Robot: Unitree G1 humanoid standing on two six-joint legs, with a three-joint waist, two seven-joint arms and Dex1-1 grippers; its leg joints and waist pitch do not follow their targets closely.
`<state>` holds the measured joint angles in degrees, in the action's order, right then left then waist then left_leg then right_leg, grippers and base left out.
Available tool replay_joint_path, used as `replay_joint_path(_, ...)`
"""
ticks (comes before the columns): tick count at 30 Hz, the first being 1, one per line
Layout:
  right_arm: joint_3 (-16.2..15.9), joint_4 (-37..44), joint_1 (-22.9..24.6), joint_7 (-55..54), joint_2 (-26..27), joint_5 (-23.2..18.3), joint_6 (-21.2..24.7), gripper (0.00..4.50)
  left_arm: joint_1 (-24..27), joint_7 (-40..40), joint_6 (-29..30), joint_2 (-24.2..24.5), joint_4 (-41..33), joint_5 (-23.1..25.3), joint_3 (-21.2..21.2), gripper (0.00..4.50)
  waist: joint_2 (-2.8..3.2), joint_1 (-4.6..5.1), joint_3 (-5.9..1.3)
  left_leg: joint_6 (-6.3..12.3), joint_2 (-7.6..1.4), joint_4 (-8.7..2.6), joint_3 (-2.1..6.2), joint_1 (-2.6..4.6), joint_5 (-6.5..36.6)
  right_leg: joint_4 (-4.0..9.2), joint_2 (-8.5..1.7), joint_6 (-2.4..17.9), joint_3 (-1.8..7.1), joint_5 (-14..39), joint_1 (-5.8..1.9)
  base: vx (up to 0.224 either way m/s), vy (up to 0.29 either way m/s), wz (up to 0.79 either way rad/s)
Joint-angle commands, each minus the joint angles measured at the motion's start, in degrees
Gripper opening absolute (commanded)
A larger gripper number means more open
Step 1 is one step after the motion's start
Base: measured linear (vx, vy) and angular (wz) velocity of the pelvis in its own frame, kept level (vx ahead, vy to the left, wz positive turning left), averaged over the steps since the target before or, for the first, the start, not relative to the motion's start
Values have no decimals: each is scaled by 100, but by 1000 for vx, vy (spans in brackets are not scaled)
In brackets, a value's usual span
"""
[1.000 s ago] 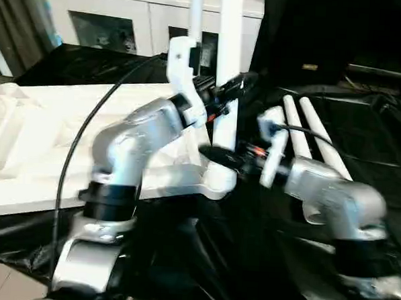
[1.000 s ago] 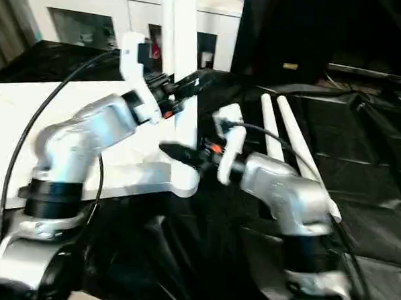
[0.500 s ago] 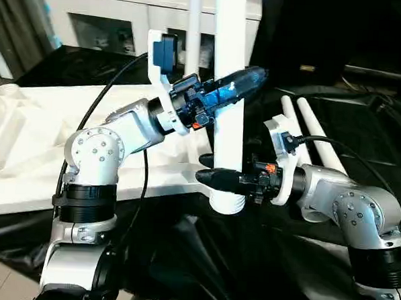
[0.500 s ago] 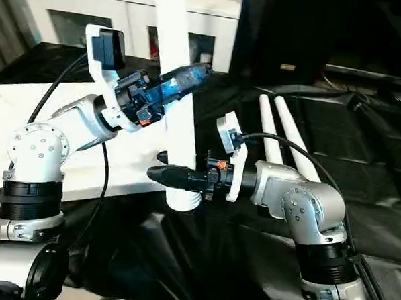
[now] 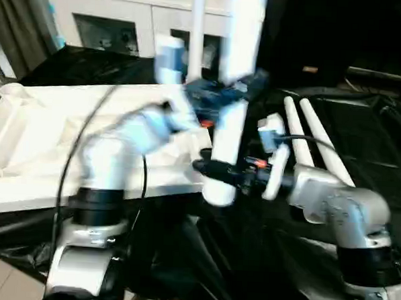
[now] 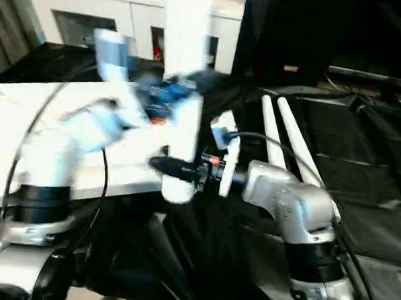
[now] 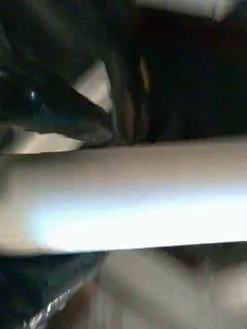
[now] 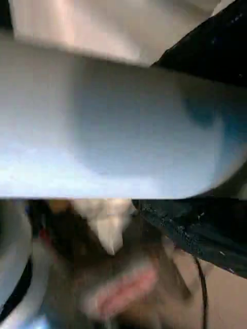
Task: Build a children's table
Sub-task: Pick table leg
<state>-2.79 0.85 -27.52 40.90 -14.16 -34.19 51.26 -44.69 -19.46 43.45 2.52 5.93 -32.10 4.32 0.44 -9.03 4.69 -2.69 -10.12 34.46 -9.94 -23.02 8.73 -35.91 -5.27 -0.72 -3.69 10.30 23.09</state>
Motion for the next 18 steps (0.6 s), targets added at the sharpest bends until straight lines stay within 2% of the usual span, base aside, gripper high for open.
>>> replay_joint_path(1,-26,234,-237,-109,90,27,-81,203,67,591,-66,-34,205,415,-29,241,11,25,-512,-449,-236,-458,146,133,1488,503,-324,542,227,1592,-270,0,0,0)
replay_joint_path(2,-73,241,-263,-188,142,84,-111,202,89,646,-83,-123,163,369,19,261,28,21,-532,-421,-235,-430,136,126,1377,481,-323,650,226,1392,-272,0,0,0)
replay_joint_path(3,-100,250,-279,-234,172,117,-127,202,98,666,-92,-177,132,344,34,261,18,34,-532,-398,-232,-420,128,115,1313,472,-320,733,226,1251,-273,0,0,0)
replay_joint_path(4,-117,257,-286,-272,197,139,-137,201,106,685,-113,-219,113,349,38,218,31,46,-535,-357,-231,-422,135,102,1252,453,-306,820,217,1054,-286,0,0,0)
replay_joint_path(5,-139,265,-305,-300,210,170,-149,201,98,718,-131,-249,114,362,37,204,29,71,-537,-322,-227,-419,134,104,1235,442,-298,858,211,957,-294,0,0,0)
replay_joint_path(8,-177,264,-357,-409,227,233,-188,201,32,928,-219,-348,159,440,75,217,48,72,-547,-278,-231,-405,124,118,1202,437,-303,999,212,840,-298,0,0,0)
replay_joint_path(10,-214,280,-357,-387,201,291,-270,200,14,972,-280,-353,159,481,68,189,48,74,-544,-258,-233,-406,120,127,1281,442,-300,997,215,857,-294,0,0,0)
replay_joint_path(12,-243,292,-326,-287,189,336,-454,200,42,865,-295,-324,92,449,18,192,35,65,-551,-258,-235,-408,116,125,1299,449,-314,998,214,918,-299,0,0,0)
replay_joint_path(13,-192,280,-295,-228,222,294,-519,256,76,711,-307,-299,25,394,-26,191,42,65,-546,-256,-239,-411,116,129,1328,451,-315,1008,216,949,-291,0,0,0)
replay_joint_path(18,-80,327,-231,78,119,33,-348,304,157,-68,-326,-174,-193,123,-181,185,57,75,-537,-225,-244,-416,115,139,1416,455,-309,1013,218,1077,-284,0,0,0)
